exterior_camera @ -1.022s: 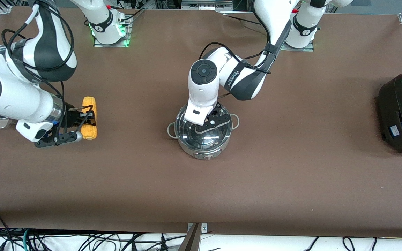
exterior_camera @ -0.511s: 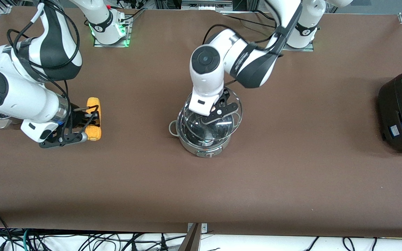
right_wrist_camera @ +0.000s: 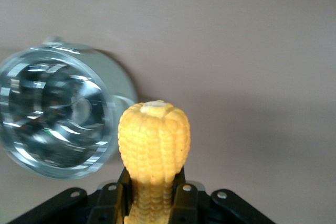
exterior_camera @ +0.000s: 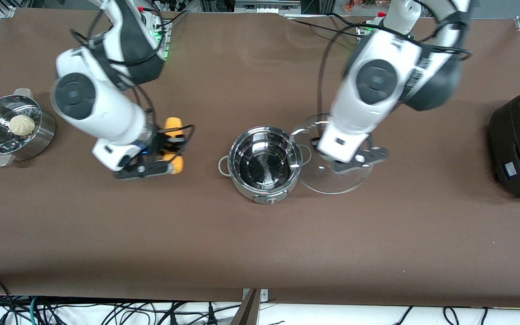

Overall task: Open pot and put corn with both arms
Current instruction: 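Lift the lid off the pot with the left gripper while the right gripper carries corn, then lower the corn into the pot while the left gripper sets the lid down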

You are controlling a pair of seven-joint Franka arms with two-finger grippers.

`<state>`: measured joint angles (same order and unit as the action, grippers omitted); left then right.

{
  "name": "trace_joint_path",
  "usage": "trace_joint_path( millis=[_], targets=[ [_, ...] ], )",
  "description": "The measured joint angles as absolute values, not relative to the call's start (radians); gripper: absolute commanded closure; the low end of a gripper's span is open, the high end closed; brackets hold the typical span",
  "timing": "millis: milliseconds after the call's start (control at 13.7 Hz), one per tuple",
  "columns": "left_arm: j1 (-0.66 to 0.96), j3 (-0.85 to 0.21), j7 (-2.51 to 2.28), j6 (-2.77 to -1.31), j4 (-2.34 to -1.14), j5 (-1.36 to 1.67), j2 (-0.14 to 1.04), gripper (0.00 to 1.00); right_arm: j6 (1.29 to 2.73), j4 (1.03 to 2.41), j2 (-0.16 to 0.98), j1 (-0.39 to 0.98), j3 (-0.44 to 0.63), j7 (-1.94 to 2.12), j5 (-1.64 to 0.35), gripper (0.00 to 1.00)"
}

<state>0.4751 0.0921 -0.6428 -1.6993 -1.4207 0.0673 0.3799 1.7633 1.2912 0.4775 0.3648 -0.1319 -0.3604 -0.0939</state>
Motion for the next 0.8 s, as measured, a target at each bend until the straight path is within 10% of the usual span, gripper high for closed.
trace_joint_path(
  millis=[803],
  targets=[
    [0.134, 0.092, -0.090, -2.220, -2.148, 0.061, 0.157, 1.00, 2.063, 1.188, 0.755, 0.545, -0.156, -0.545, -0.083, 1.00]
  ],
)
